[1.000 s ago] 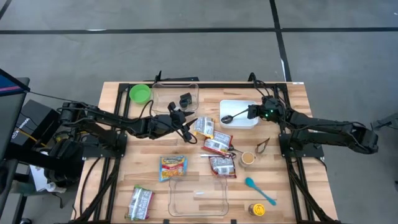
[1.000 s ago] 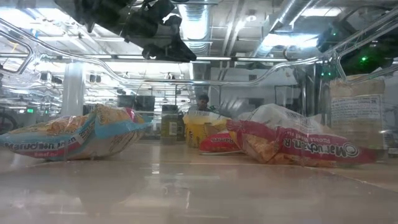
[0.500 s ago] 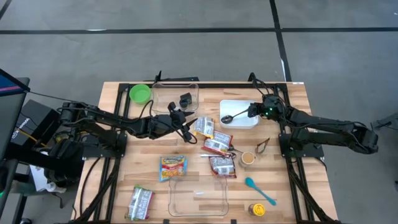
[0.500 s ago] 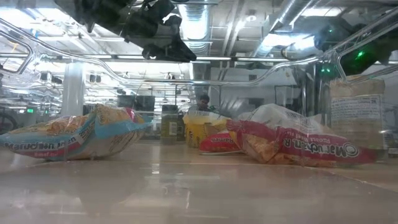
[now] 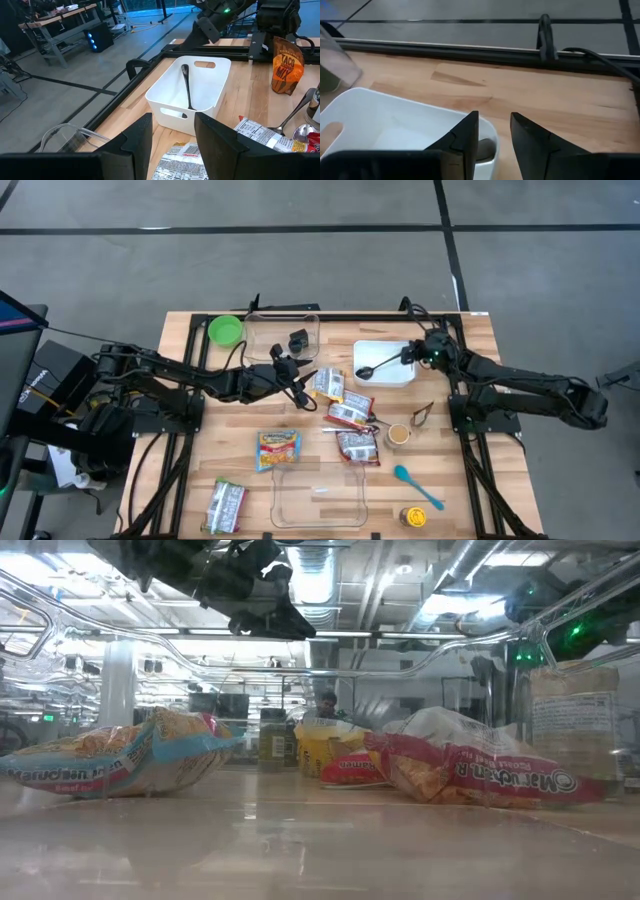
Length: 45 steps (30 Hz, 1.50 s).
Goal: Pick & Place Food Item
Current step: Put the yellow noodle pack into the bottom transparent bin
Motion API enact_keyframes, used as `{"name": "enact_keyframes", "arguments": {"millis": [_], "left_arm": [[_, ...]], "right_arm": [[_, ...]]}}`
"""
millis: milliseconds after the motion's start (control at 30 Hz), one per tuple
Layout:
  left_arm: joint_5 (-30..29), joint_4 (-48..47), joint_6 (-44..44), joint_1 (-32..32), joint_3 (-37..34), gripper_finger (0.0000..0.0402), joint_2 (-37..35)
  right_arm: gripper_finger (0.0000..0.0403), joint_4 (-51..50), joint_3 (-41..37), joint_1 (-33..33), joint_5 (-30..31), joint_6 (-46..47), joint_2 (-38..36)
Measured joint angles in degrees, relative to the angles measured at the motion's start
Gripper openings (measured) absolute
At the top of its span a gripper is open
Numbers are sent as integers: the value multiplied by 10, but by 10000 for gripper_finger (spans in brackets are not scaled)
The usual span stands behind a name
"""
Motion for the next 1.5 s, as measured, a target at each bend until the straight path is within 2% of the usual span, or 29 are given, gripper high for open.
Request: {"name": "enact_keyframes", "arguments": {"millis": [400, 600, 900, 1067, 1267, 1367, 1500], "left_arm": [[0, 0, 0, 0, 0, 140, 0], [0, 0, 0, 0, 0, 140, 0], [0, 0, 0, 0, 0, 140, 0], [0, 0, 0, 0, 0, 140, 0], [3, 0, 16, 0, 0, 140, 0], [52, -6, 39, 0, 0, 140, 0], [173, -16, 79, -1, 0, 140, 0]], "right_arm": [[107, 41, 0, -34, -9, -20, 0], [90, 83, 0, -34, -85, -36, 0], [6, 153, 0, -21, -229, -64, 0], [11, 165, 0, 10, -245, -69, 0], [3, 201, 0, 64, -245, -121, 0], [3, 222, 0, 92, -245, -161, 0], [2, 238, 0, 124, -245, -205, 0]]}}
